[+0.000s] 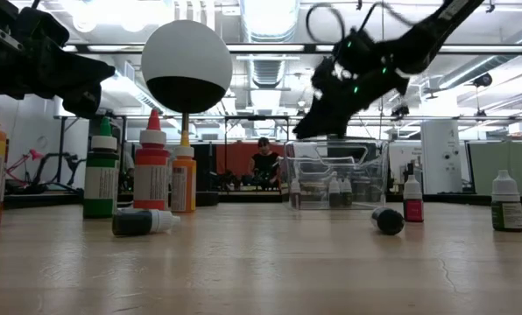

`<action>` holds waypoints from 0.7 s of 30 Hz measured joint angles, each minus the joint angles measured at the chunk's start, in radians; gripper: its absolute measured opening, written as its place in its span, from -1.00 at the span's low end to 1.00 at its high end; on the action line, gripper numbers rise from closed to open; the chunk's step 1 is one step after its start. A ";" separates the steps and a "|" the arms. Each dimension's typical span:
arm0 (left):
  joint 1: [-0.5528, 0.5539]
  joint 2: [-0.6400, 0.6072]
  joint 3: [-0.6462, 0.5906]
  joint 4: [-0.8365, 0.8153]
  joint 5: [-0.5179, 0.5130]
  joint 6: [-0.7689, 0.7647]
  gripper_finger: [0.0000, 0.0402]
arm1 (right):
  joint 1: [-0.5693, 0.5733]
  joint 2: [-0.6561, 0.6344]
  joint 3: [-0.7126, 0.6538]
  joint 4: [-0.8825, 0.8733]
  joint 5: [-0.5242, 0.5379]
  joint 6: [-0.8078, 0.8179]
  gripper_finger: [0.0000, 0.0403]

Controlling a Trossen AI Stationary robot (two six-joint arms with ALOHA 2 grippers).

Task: Pick & Place food coloring
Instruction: Put the small red food coloring bottle into the transparent bin

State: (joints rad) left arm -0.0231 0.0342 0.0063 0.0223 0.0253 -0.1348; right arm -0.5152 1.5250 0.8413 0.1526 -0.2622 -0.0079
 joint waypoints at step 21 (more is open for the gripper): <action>0.000 0.000 0.000 0.000 0.000 0.000 -1.00 | 0.329 -0.426 0.000 -0.436 0.187 0.268 0.36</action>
State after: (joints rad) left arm -0.0234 0.0341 0.0059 0.0223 0.0250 -0.1348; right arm -0.1866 1.0994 0.8413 -0.2838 -0.0753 0.2599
